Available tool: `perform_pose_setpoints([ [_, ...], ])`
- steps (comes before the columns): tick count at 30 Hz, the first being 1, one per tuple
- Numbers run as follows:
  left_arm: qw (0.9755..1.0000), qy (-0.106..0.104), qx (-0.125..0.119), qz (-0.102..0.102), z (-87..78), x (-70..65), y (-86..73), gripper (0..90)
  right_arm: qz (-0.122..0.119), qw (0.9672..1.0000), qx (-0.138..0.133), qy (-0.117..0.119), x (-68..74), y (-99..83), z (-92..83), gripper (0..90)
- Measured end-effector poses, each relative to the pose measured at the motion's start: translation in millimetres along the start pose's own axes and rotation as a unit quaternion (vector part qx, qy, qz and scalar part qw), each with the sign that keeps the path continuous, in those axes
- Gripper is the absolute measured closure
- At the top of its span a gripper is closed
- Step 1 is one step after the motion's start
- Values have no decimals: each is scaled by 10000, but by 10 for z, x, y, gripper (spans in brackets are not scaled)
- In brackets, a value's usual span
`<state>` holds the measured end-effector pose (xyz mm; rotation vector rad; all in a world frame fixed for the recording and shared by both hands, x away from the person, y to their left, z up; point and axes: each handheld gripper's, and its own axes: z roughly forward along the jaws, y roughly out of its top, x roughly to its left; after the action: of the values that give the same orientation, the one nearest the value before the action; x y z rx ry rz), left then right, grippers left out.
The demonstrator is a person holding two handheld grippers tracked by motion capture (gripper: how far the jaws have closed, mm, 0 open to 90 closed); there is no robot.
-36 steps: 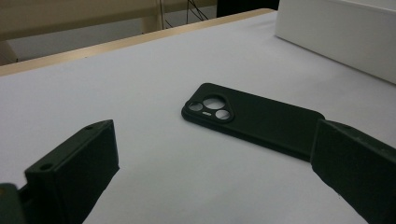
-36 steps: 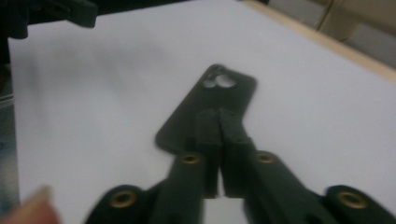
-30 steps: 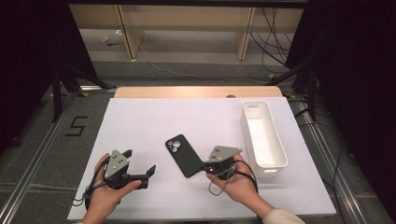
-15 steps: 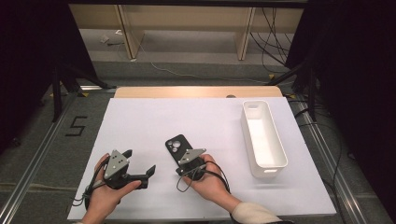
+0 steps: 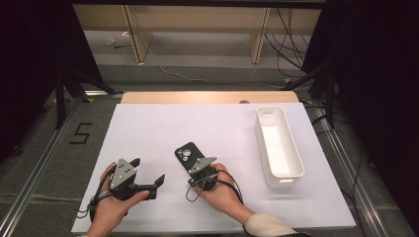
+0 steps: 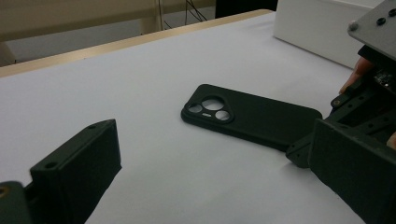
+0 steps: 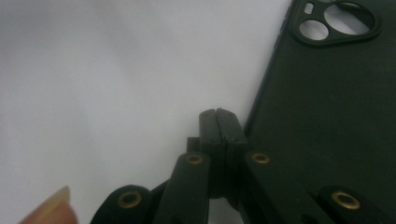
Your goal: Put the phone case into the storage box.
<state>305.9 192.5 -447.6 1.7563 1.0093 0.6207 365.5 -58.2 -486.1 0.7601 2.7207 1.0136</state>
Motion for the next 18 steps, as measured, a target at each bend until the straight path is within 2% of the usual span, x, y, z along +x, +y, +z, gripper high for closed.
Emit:
perform_pose_setpoints([
  [3,10000,-3,4,-2,1,-2,0,20,86,9999,77,-55,-24,-8,-26,900],
  [10,10000,-4,3,-7,0,1,-1,20,126,9997,147,-160,-95,-21,-60,900],
  [18,10000,-19,5,-11,2,-1,-2,22,163,9995,217,-150,-118,-11,-72,900],
])
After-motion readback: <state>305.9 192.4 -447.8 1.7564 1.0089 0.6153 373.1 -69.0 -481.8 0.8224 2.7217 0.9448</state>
